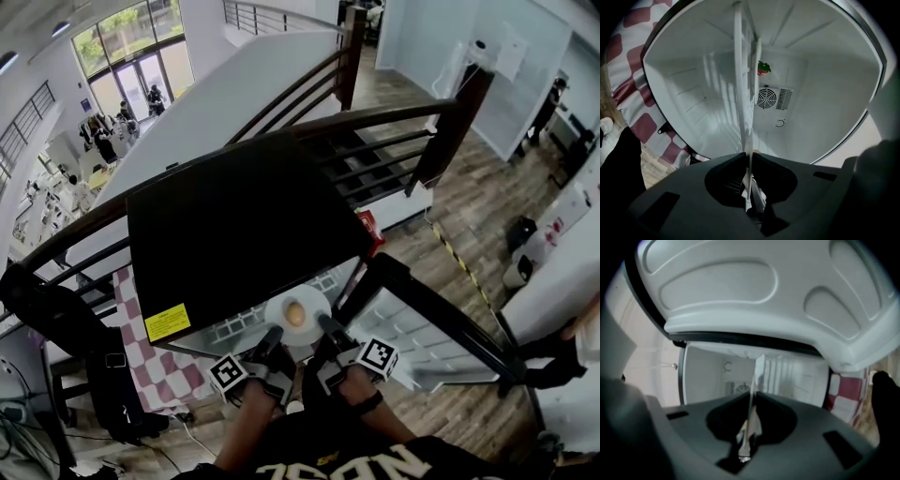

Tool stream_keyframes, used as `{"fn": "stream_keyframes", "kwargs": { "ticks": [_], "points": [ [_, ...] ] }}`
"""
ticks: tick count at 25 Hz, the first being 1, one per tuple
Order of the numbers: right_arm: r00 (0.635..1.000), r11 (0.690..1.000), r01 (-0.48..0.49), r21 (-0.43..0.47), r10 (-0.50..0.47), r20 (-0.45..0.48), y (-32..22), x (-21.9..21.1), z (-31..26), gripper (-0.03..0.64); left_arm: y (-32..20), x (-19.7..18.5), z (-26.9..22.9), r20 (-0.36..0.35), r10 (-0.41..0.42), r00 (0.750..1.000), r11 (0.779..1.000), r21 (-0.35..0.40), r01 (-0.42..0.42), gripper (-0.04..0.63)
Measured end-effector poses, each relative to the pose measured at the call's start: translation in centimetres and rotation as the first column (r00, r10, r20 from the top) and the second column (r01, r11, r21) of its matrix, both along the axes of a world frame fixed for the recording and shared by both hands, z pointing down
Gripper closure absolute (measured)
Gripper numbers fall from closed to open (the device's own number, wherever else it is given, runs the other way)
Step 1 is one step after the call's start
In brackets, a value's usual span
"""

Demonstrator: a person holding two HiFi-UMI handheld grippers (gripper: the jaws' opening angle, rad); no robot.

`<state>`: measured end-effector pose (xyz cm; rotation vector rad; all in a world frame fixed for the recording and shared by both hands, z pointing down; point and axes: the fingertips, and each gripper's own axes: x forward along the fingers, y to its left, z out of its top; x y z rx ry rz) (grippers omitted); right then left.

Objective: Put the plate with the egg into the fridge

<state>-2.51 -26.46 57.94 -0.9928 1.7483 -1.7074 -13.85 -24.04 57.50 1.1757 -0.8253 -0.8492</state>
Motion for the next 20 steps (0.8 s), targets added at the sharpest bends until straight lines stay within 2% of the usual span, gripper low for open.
{"fn": "stream_keyframes", "kwargs": {
  "ticks": [6,10,20],
  "points": [
    [0.999,1.0,0.019,-0.017,-0.02,-0.041,-1.3,-0.8,0.9,0.581,-1.5,-0.4,0.7,-0.002,-0.068,0.998,0.998,-0.006,0.068,0.554],
    [0.999,1.0,-0.004,-0.007,0.004,-0.035,-2.7,-0.9,1.1,0.583,-2.4,-0.3,0.8,0.0,-0.068,0.998,0.997,-0.021,0.068,0.551],
    [0.993,0.998,-0.059,-0.007,0.058,-0.107,-5.2,-1.6,1.1,0.581,-3.0,-0.1,0.9,-0.017,-0.086,0.996,0.995,-0.056,0.085,0.546]
  ]
}}
